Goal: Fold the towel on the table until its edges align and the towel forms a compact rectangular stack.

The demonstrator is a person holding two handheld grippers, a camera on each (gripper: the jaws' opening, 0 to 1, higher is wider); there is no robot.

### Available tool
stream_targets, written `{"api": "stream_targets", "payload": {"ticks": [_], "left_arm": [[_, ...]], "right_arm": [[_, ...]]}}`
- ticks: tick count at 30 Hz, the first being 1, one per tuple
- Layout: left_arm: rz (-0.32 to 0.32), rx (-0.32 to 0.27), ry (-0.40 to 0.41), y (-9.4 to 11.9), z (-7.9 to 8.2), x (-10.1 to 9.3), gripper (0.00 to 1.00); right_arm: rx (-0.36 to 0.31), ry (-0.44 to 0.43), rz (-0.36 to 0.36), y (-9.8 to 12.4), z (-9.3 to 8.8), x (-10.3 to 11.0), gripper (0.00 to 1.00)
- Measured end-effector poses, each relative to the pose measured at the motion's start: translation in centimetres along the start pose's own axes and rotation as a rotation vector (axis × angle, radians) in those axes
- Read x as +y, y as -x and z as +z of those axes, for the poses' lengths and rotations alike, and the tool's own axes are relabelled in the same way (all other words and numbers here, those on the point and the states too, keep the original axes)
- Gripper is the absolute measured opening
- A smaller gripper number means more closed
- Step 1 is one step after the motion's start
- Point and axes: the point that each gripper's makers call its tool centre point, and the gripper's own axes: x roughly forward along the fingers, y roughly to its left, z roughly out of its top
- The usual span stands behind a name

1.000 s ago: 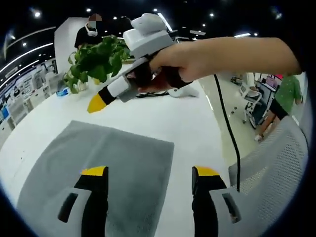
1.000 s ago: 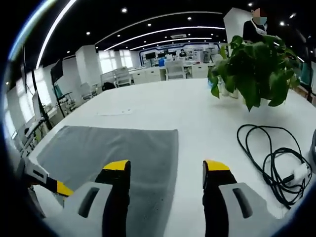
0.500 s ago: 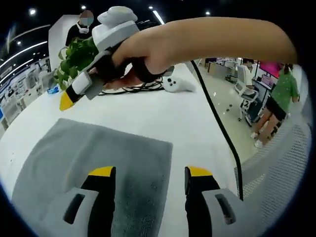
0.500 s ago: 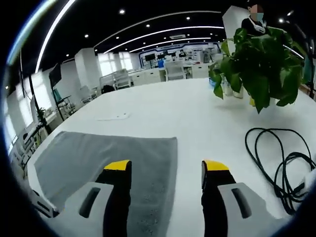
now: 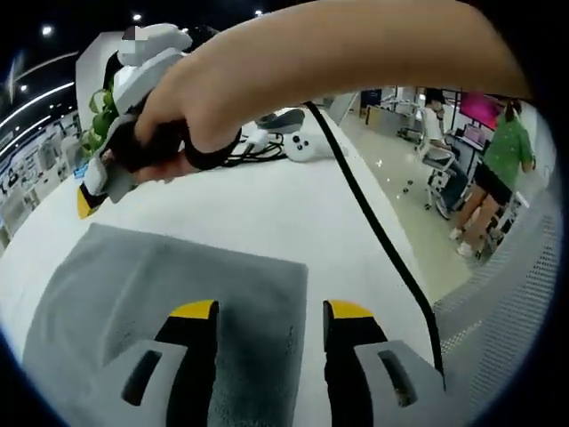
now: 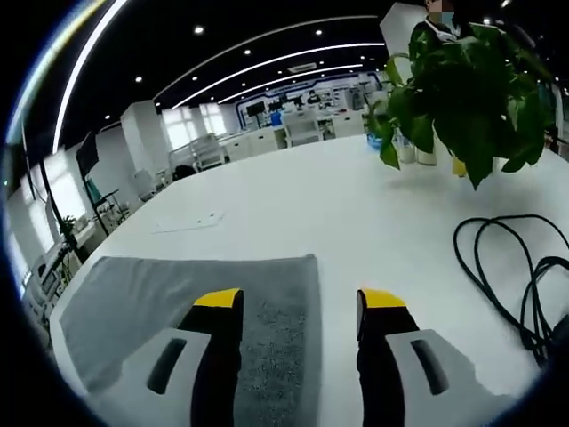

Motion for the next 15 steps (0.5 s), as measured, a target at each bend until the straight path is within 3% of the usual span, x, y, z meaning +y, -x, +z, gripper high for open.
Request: {"api": "stream_targets", "payload": {"ticks": [12, 15], "left_arm": [[-0.071, 0.002, -0.001, -1.0, -0.4, -1.3, 0.29], [-0.074, -0.005, 0.003, -1.0, -0.3, -1.2, 0.28]], "right_arm": [[0.071, 0.063, 0.006, -2.3, -2.3, -0.1, 0.41], [0.099, 0.179, -0.022, -2.4, -2.6, -0.8, 0.39]]}}
